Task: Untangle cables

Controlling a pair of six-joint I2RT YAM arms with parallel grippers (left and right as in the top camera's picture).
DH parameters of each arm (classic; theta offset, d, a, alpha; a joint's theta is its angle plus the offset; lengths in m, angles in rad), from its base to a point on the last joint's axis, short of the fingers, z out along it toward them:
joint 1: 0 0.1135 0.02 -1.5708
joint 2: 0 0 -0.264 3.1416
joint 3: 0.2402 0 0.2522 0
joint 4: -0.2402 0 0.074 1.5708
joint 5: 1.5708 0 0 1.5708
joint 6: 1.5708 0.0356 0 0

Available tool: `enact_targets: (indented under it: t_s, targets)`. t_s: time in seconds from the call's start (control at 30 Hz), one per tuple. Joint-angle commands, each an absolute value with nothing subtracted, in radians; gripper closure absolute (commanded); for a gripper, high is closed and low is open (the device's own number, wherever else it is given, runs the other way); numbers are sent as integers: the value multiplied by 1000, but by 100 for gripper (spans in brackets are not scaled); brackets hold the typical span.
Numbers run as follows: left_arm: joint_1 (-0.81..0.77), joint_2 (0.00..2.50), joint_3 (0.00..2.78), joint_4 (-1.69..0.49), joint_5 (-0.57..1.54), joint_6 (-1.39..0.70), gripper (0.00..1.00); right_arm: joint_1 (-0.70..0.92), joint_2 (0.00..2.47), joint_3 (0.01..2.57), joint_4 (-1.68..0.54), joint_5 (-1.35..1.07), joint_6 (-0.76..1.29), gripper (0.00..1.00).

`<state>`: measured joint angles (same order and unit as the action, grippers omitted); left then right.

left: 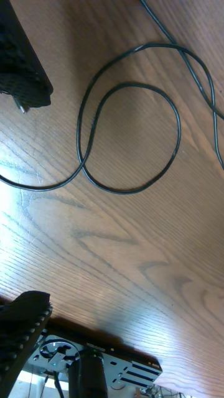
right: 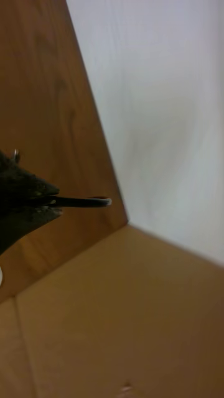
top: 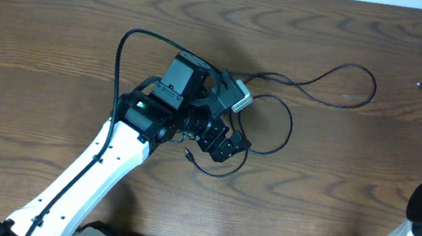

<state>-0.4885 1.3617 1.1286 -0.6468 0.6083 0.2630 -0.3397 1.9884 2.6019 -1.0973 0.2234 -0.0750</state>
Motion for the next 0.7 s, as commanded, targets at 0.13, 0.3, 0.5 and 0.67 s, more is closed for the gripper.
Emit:
enact_targets:
  t_s: [0.13,0.3,0.5,0.67]
  targets:
    - [-490,1359,1136,-658,629,260,0,-585,2131,2604,-1098,72,41,99]
    - [-491,1359,1136,-658,629,260,0,-716,2225,2604,-1169,43,122,99]
    - [-491,1359,1136,-657,629,249,0,-863,2313,2604,-1324,76,303,99]
    - [-491,1359,1136,-657,629,250,0,-919,2338,2604,-1389,67,318,41]
